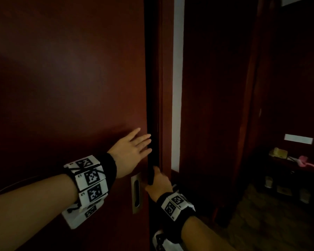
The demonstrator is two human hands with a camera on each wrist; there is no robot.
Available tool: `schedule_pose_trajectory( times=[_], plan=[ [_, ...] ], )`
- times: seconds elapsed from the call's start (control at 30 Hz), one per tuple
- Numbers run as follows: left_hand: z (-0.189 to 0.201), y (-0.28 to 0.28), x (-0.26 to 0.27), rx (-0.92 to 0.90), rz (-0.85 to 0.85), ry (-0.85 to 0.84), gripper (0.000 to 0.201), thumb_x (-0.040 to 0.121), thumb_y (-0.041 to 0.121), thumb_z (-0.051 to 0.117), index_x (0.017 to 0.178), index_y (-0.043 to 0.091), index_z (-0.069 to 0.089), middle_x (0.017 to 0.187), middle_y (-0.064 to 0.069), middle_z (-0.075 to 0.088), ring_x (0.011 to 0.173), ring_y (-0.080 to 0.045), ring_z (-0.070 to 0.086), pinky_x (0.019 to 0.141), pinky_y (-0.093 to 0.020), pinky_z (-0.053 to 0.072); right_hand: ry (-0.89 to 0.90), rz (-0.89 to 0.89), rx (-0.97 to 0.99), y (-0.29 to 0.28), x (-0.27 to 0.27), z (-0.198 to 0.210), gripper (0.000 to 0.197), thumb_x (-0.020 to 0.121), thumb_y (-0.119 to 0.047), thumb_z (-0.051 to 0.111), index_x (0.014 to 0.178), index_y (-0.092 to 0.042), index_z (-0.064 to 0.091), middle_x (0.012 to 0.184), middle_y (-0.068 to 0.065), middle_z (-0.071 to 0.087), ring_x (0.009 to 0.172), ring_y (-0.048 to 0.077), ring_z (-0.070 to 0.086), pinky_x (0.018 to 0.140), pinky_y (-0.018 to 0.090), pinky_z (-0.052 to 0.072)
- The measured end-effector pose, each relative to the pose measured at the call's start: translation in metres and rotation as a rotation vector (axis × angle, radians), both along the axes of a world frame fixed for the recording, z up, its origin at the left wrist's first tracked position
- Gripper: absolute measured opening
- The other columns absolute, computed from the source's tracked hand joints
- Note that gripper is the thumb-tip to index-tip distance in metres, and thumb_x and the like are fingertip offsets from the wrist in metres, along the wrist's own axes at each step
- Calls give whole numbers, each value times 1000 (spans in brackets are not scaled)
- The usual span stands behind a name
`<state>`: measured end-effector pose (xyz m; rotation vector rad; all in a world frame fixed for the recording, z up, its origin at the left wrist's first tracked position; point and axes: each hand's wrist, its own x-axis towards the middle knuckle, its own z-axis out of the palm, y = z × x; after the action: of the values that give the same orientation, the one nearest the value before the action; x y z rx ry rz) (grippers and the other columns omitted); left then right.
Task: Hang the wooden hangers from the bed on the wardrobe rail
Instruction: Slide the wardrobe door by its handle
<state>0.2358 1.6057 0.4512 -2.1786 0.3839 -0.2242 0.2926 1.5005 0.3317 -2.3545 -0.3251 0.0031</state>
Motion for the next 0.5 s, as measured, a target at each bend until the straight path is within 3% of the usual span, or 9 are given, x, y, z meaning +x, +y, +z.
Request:
schedule_pose_trajectory(
  times=[0.13, 0.2, 0.33, 0.5],
  plan=[
    [-7, -2, 30, 7, 82, 23, 59, 97, 26, 31, 151, 18, 6, 159, -11, -2, 146, -23, -12, 111, -48, -20, 47, 107, -52, 12, 29, -11, 84, 88, -35, 60, 151, -18, 7, 141, 16, 42, 124, 30, 51, 98, 33, 47],
    [-11, -5, 41, 31, 91, 44, 60, 97, 26, 32, 151, 18, 7, 159, -10, -2, 146, -23, -12, 108, -47, -23, 117, 136, -77, 18, 37, -14, 89, 88, -29, 61, 151, -17, 0, 147, 15, 34, 129, 28, 46, 101, 32, 44],
    [-14, -10, 52, 64, 88, 26, 58, 97, 26, 32, 150, 11, 15, 157, -13, 12, 146, -29, -3, 104, -49, -24, 98, 102, -121, 30, 50, -17, 69, 93, -21, 55, 148, -13, 14, 141, 11, 44, 124, 24, 52, 101, 32, 46],
    [-14, -24, 52, 68, 133, -4, 49, 97, 25, 33, 143, 7, 34, 150, -15, 27, 142, -34, 14, 101, -51, -25, 102, 187, -157, 25, 49, -14, 84, 87, -30, 61, 149, -15, 7, 144, 12, 38, 127, 26, 47, 101, 31, 43]
  ],
)
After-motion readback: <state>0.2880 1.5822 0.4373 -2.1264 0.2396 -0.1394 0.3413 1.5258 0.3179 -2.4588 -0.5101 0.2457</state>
